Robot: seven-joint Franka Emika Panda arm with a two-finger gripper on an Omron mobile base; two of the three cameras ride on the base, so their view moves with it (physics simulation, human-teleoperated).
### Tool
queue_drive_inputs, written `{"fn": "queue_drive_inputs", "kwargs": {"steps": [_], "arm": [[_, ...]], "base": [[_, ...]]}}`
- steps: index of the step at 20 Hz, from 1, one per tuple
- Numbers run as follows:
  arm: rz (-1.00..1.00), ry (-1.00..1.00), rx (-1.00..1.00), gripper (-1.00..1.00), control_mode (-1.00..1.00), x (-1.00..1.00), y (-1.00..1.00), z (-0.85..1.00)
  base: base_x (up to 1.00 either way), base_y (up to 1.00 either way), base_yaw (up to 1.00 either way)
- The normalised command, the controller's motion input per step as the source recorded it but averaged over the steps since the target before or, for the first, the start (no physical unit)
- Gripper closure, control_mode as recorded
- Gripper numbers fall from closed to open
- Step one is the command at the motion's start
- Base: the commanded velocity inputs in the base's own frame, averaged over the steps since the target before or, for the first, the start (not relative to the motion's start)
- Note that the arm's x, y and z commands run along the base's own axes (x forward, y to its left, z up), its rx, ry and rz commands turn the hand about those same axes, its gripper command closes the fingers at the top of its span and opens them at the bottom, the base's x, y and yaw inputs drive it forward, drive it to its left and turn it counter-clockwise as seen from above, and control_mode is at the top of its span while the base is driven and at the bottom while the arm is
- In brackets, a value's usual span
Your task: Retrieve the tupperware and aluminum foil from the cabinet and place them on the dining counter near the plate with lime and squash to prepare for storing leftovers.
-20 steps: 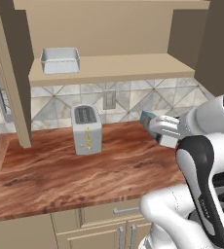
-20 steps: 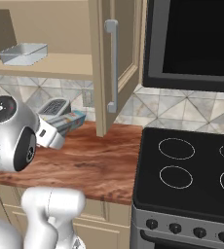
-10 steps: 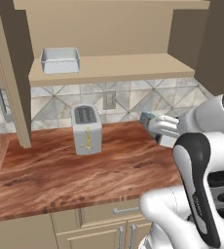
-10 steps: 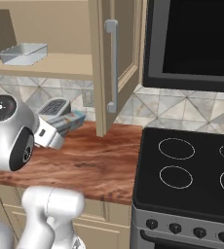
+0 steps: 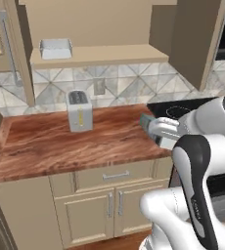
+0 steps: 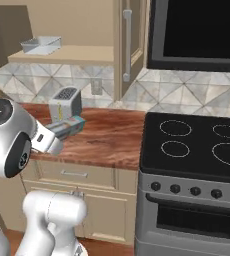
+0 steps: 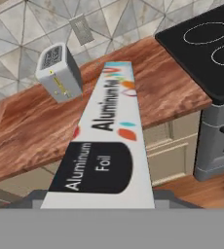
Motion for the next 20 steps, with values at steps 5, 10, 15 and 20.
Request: {"fn": "queue_drive_inputs", "kwargs": {"steps": [5,10,15,20], "arm": [[0.0,0.0,0.0,1.0,1.0,0.0,0.0,0.0],[0.0,0.0,0.0,1.0,1.0,0.0,0.0,0.0],[0.0,0.0,0.0,1.0,1.0,0.0,0.0,0.0],[0.0,0.0,0.0,1.0,1.0,0.0,0.0,0.0]], "base": [[-0.91,-0.09,-0.41],[-0.34,-0.21,-0.79],[0.0,-0.04,-0.94],[0.0,-0.03,-0.93]]}}
